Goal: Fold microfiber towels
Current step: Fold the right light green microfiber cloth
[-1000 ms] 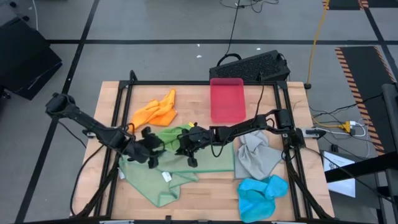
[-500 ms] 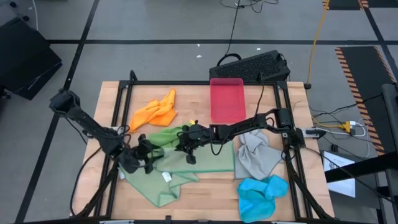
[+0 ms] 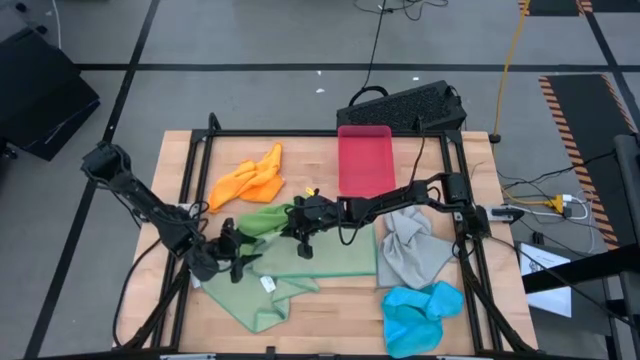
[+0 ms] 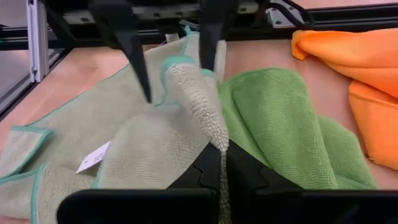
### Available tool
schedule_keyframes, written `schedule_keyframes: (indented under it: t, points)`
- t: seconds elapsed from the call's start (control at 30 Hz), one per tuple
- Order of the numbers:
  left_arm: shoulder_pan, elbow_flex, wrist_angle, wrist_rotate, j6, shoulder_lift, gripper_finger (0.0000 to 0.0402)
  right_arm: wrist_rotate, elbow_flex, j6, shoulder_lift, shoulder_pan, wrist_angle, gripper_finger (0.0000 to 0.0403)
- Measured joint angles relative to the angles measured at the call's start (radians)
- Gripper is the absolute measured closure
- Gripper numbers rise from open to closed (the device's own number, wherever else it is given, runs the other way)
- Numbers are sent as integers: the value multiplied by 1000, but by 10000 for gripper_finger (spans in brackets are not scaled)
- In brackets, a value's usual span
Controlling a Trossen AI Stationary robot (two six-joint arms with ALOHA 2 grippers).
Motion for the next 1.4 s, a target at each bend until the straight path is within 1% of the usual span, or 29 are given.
schedule_keyframes:
  t: [0.1,0.2,0.27,0.33,0.43,0.5,0.6,0.63,0.7,0.77,0.83,0.9,1.0,1.1,1.2,1.3,1.4]
  points:
    - [1,-1,-17,-8,-73,23,168,-2,0,0,0,0,19,401]
    - [1,-1,29,-6,-89,61,171,-2,0,0,0,1,32,401]
    - [3,-1,49,-4,-83,86,181,-3,0,0,0,1,37,401]
    - [3,-1,72,-4,-71,110,199,-3,0,0,0,1,37,401]
    - [2,-2,90,-3,-32,127,247,-4,0,5,0,5,29,401]
    - [1,-1,99,0,-5,128,293,-5,0,8,0,10,23,399]
    - [1,-1,100,8,22,128,372,1,0,32,0,21,25,379]
    - [1,-1,100,13,30,128,386,9,0,42,0,22,28,368]
    - [1,-1,101,18,33,128,387,49,0,40,-1,33,29,342]
    - [1,-1,101,18,39,128,382,79,0,3,-7,41,23,311]
    - [1,-1,103,18,49,128,386,79,1,-20,-14,43,26,279]
    - [1,-1,105,18,63,128,394,79,1,-9,-29,44,18,250]
    - [1,-1,108,18,73,128,392,71,51,-12,-31,43,-10,217]
    - [1,-1,113,17,96,128,386,44,134,-78,-15,42,-95,200]
    - [1,0,127,16,118,128,392,20,197,-125,1,36,-218,195]
    - [1,0,144,15,143,128,395,12,230,-159,10,25,-244,195]
    - [2,0,153,14,161,128,387,-25,241,-159,12,7,-220,195]
